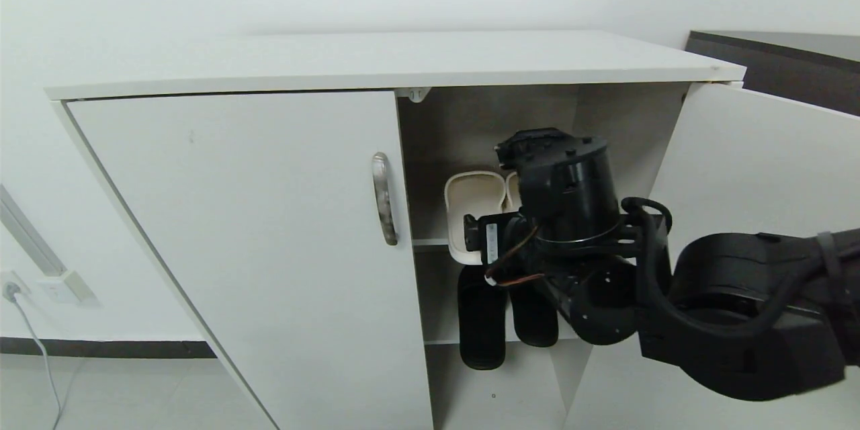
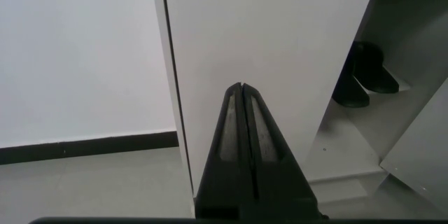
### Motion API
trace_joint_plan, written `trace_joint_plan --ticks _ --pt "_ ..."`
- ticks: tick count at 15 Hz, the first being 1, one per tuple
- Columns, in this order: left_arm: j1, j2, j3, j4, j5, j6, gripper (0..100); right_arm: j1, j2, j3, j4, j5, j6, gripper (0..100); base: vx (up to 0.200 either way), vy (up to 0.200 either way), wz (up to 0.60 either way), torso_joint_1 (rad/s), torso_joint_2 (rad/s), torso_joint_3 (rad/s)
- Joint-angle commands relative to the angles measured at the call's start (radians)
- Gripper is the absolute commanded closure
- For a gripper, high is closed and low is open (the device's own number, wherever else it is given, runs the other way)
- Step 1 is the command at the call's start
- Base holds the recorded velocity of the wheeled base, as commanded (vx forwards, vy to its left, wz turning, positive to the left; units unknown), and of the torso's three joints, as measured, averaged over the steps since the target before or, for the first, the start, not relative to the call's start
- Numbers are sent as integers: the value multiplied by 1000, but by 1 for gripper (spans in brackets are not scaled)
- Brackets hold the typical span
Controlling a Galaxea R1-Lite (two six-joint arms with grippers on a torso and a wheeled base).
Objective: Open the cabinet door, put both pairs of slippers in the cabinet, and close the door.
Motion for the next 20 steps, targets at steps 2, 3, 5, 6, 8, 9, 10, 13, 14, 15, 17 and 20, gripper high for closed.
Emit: trace_joint_plan --ticks 2,3,5,6,8,9,10,13,14,15,17,20 --pt "0 1 0 0 0 0 100 7 -80 124 -107 91 -6 0 0 0 0 0 0 0" --pt "0 1 0 0 0 0 100 10 -82 167 -152 92 -10 100 0 0 0 0 0 0" --pt "0 1 0 0 0 1 100 16 -88 202 -179 91 -10 100 0 0 0 0 0 0" --pt "0 1 0 0 0 1 100 16 -100 221 -181 94 -13 100 0 0 0 0 0 0" --pt "0 1 0 0 0 1 100 19 -112 227 -182 100 -16 100 0 0 0 0 0 0" --pt "0 1 0 0 0 1 100 22 -117 228 -182 98 -16 100 0 0 0 0 0 0" --pt "0 1 0 0 -2 1 100 24 -120 230 -182 100 -15 100 0 0 0 0 0 0" --pt "0 1 0 0 -2 1 100 36 -118 239 -190 100 -15 100 0 0 0 0 0 0" --pt "0 1 0 0 -2 1 100 38 -117 239 -193 100 -15 100 0 0 0 0 0 0" --pt "0 1 0 0 -2 1 100 39 -117 239 -193 100 -13 100 0 0 0 0 0 0" --pt "0 1 0 0 -5 1 100 41 -111 244 -193 102 -10 100 -200 0 0 2 7 0" --pt "0 1 0 0 -5 3 100 42 -111 245 -196 102 -10 100 -200 0 0 4 2 2"
